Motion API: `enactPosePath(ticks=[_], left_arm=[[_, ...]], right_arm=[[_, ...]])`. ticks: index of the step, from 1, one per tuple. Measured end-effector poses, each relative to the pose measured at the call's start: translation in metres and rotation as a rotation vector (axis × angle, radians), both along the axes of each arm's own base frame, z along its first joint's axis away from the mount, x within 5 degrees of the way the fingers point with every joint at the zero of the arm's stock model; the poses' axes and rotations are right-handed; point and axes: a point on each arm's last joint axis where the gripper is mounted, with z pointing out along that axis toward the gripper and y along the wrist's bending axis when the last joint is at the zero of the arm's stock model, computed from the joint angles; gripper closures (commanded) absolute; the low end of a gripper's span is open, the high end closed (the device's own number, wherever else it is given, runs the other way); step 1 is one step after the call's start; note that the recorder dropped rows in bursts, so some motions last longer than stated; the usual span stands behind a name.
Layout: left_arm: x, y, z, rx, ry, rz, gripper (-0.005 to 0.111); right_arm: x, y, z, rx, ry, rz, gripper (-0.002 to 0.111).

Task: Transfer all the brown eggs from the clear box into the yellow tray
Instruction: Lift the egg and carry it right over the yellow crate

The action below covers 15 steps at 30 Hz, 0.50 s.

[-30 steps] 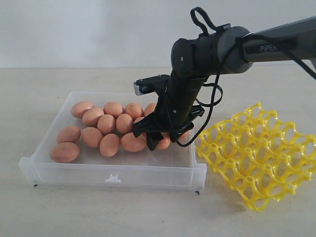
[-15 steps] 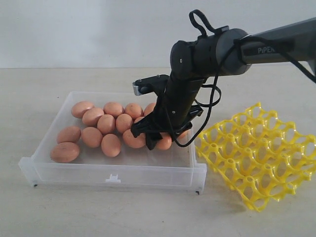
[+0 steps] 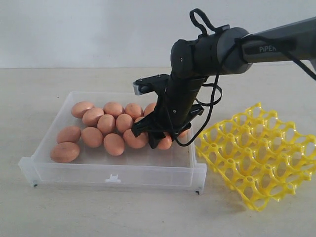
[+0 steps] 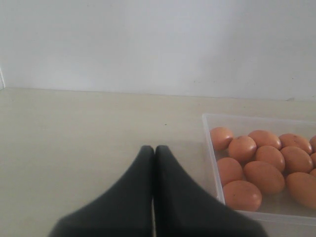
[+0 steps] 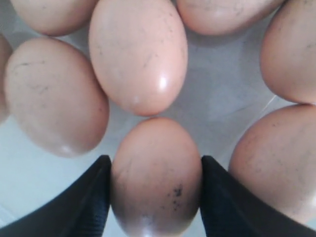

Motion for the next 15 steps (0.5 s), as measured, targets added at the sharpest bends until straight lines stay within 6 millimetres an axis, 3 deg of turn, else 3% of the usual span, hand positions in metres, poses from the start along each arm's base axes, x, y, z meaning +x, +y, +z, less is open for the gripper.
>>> enactPosePath(ticks=[4, 5, 8, 12, 15], left_arm=[[0.000, 0.000, 0.000, 0.000, 0.000, 0.000, 0.111], [0.000, 0.000, 0.000, 0.000, 0.000, 0.000, 0.111], [0.000, 0.000, 0.000, 0.000, 0.000, 0.000, 0.111], [0.000, 0.000, 0.000, 0.000, 0.000, 0.000, 0.111], [0.000, 0.000, 0.000, 0.000, 0.000, 0.000, 0.111]], right_arm=[[-0.003, -0.005, 0.024, 0.025, -0.090, 0.002, 0.102], [-0.008, -0.010, 0.039, 0.055, -0.165, -0.007, 0.102], [-0.028, -0.028, 0.060, 0.132, -0.335, -0.043, 0.102], [-0.066, -0.059, 0.067, 0.229, -0.556, -0.100, 0.102], [-0.075, -0.073, 0.059, 0.295, -0.661, -0.187, 0.102]])
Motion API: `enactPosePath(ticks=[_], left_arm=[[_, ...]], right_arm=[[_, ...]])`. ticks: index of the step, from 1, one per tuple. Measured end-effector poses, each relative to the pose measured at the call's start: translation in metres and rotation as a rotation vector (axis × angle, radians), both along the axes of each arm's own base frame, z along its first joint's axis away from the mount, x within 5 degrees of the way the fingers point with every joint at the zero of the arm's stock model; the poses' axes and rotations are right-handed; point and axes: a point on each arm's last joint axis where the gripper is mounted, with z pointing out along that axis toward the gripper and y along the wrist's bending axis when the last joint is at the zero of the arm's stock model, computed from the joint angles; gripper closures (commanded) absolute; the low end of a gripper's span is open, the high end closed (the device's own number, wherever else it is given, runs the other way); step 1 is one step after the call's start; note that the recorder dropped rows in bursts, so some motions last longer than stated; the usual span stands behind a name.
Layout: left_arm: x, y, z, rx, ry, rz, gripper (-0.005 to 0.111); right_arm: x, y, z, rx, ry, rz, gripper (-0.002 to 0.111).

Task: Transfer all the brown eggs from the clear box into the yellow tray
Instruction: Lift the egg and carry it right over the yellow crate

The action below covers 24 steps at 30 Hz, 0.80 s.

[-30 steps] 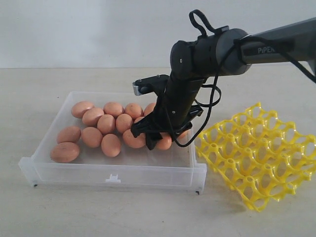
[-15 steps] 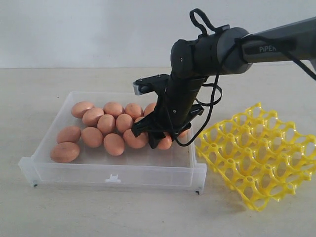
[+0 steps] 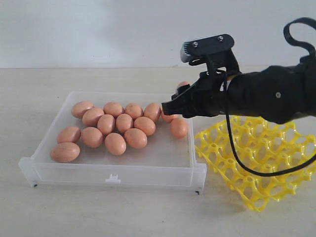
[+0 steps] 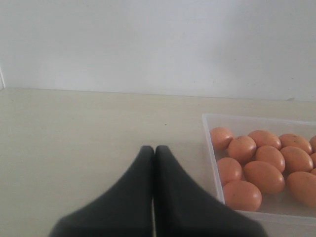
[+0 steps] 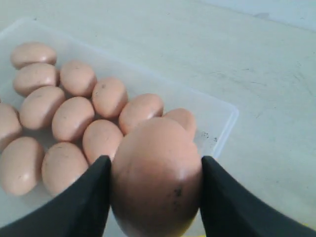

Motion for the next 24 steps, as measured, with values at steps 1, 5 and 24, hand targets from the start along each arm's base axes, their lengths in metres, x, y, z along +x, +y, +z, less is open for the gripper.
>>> enactPosePath(ticks=[1, 5, 24], left_arm=[[0.000, 0.000, 0.000, 0.000, 0.000, 0.000, 0.111], [0.000, 0.000, 0.000, 0.000, 0.000, 0.000, 0.111], [0.000, 0.000, 0.000, 0.000, 0.000, 0.000, 0.111]], right_arm=[[-0.001, -0.004, -0.005, 0.015, -0.013, -0.025, 0.102], [-0.003, -0.019, -0.017, 0.040, -0.023, -0.105, 0.102], [-0.013, -0.036, -0.066, -0.088, 0.015, -0.126, 0.102]])
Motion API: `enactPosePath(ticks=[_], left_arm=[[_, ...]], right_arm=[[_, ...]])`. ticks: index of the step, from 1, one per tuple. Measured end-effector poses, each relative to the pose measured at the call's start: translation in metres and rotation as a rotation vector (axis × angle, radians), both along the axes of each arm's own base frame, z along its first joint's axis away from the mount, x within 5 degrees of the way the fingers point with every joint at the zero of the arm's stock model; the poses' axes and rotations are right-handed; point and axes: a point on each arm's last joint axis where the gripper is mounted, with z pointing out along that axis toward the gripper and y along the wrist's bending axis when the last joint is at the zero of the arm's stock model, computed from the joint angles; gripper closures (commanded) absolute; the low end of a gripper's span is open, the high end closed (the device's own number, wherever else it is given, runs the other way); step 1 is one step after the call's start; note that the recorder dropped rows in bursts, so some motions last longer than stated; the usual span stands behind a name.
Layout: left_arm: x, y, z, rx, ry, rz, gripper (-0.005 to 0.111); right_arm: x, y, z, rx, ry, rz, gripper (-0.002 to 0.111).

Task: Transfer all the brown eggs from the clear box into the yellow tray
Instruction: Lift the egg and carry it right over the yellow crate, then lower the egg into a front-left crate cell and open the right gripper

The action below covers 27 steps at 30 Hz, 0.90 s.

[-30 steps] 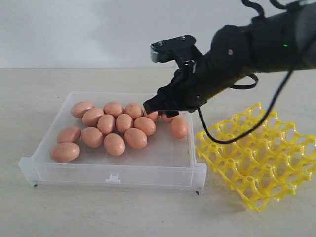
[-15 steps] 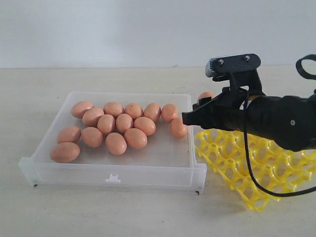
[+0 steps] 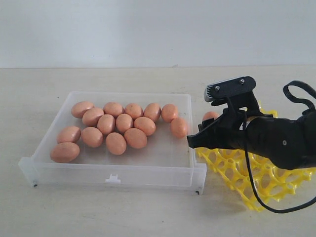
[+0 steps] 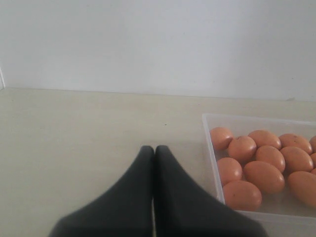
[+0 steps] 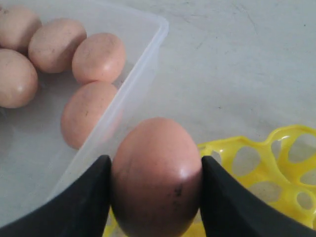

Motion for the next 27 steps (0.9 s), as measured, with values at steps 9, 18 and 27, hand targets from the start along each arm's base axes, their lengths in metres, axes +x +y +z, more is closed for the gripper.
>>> enactPosePath(ticks=[9, 18, 27], left_arm=[[0.000, 0.000, 0.000, 0.000, 0.000, 0.000, 0.111], [0.000, 0.000, 0.000, 0.000, 0.000, 0.000, 0.111], [0.000, 0.000, 0.000, 0.000, 0.000, 0.000, 0.111]], right_arm=[[0.002, -0.001, -0.008, -0.001, 0.009, -0.022, 0.102], [0.001, -0.002, -0.009, 0.004, 0.025, -0.039, 0.102], [-0.001, -0.002, -0.011, 0.000, 0.050, -0.037, 0.102]])
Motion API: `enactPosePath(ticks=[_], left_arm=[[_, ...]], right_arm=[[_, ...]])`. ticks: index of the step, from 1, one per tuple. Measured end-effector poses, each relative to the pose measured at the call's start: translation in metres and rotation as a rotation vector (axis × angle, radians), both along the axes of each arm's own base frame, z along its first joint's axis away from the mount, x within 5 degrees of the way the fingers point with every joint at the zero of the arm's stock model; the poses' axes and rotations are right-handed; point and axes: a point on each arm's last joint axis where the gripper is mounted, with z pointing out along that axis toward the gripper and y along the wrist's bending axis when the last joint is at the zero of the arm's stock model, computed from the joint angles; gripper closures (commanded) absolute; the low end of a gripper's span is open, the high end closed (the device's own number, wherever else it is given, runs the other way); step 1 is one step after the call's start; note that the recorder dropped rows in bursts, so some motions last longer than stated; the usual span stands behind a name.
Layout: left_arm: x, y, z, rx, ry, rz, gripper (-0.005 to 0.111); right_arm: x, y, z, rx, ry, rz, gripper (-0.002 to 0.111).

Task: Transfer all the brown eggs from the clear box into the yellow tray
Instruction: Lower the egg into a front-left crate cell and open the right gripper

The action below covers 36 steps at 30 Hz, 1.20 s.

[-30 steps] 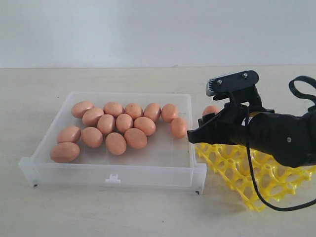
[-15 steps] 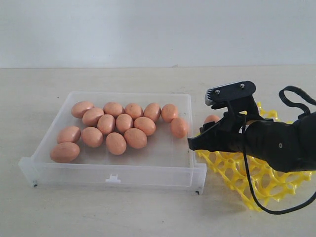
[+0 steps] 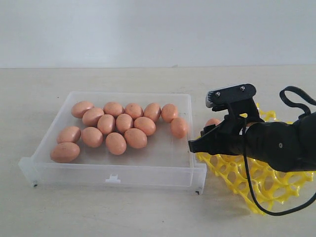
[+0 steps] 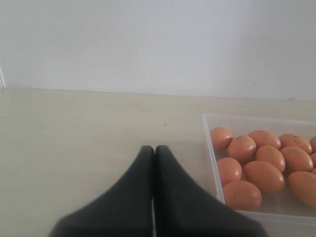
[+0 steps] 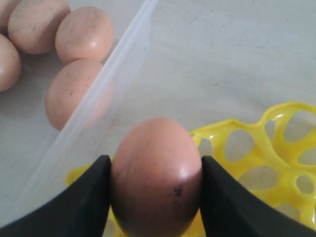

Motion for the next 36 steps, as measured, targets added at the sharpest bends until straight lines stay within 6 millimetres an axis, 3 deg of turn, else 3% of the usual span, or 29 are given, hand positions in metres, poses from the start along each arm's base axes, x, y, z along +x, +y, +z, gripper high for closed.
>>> enactPosePath(ticks=[13, 19, 21, 36], left_arm=[[0.0000, 0.0000, 0.0000, 0.000, 0.000, 0.000, 0.111], [0.0000, 0.0000, 0.0000, 0.000, 0.000, 0.000, 0.111], [0.0000, 0.0000, 0.0000, 0.000, 0.000, 0.000, 0.111], [0.0000, 0.0000, 0.0000, 0.000, 0.000, 0.000, 0.111]], right_arm=[[-0.0002, 0.0000, -0.0002, -0.001, 0.003, 0.001, 0.101], [-0.0003, 0.0000, -0.0004, -0.002, 0.005, 0.002, 0.072], [-0.0004, 0.0000, -0.0005, -0.006, 0.005, 0.006, 0.068], [-0.0008, -0.0001, 0.0069, -0.014, -0.021, 0.023, 0.068]])
